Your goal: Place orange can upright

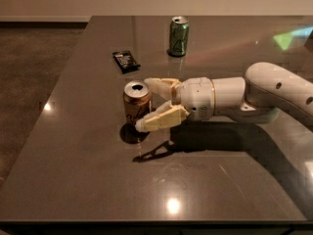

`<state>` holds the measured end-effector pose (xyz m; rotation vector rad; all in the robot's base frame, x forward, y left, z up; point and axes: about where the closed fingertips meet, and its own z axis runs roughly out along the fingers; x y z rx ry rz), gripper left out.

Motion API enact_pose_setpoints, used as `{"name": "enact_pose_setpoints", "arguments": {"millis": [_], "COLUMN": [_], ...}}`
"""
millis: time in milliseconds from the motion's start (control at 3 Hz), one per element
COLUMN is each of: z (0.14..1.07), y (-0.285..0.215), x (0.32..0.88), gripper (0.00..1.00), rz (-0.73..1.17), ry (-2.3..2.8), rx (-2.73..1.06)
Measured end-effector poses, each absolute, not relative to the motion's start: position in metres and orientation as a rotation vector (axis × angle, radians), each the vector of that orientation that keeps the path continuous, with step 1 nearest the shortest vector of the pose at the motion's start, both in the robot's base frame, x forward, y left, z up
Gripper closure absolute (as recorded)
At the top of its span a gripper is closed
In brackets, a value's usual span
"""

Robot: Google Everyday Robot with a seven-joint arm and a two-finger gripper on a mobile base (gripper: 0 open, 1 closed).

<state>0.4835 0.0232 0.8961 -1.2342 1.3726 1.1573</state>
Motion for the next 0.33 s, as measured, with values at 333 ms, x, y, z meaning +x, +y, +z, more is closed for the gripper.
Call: {"name": "enact_pose_setpoints", "arguments": {"millis": [333], "z": [0.8962], "y": [0.0233], "x": [0.4834], "gripper": [0.0], "rz": [1.157], "ry": [1.373], "rx": [-1.234]}}
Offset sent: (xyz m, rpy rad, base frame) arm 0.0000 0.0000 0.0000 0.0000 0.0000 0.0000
